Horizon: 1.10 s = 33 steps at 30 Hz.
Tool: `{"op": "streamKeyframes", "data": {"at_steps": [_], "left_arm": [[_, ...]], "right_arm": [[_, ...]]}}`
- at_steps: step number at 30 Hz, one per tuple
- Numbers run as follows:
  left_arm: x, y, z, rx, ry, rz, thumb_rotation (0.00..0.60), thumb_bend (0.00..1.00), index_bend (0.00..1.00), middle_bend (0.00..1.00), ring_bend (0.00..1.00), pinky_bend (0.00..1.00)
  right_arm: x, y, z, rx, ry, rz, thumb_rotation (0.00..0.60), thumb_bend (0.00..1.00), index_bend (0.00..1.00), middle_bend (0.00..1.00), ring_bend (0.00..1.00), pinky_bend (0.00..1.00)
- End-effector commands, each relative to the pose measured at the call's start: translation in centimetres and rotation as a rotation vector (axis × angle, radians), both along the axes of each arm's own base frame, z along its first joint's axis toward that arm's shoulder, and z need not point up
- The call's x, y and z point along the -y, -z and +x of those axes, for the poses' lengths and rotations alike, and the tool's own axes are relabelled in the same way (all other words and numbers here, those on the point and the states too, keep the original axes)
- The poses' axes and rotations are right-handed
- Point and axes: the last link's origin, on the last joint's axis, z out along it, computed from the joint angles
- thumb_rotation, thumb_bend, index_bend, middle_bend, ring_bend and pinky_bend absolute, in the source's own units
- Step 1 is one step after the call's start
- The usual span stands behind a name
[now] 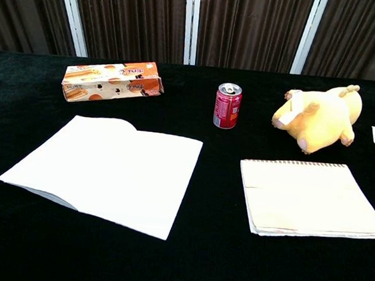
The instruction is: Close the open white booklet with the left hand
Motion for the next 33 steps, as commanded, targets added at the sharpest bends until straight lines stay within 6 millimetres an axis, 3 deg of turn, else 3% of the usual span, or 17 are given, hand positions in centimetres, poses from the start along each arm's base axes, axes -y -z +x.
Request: {"op": "streamKeyframes", "data": {"at_steps": [1,16,24,33], "left_arm": [[0.0,0.0,0.0,-0.002,0.002,0.0,0.6,0.17,0.0,0.0,0.0,0.0],[0.0,0.1,0.1,-0.003,0.005,-0.003,0.6,0.17,0.0,0.0,0.0,0.0],[-0.1,0.7,0.0,-0.051,0.025,-0.106,0.6,0.18,0.0,0.0,0.0,0.0],[-1.5,3.4,0.5,-0.169,0.068,-0.255,0.6,0.24,0.0,0.0,0.0,0.0]], "right_arm": [[0.0,0.0,0.0,0.002,-0.001,-0.001,0.6,0.01,0.0,0.0,0.0,0.0],[-0.1,0.0,0.0,-0.003,0.002,-0.002,0.6,0.01,0.0,0.0,0.0,0.0],[0.0,-0.2,0.1,0.005,-0.001,-0.007,0.6,0.01,0.0,0.0,0.0,0.0],[-0.1,0.2,0.2,0.0,-0.005,0.008,0.6,0.01,0.0,0.0,0.0,0.0]]}}
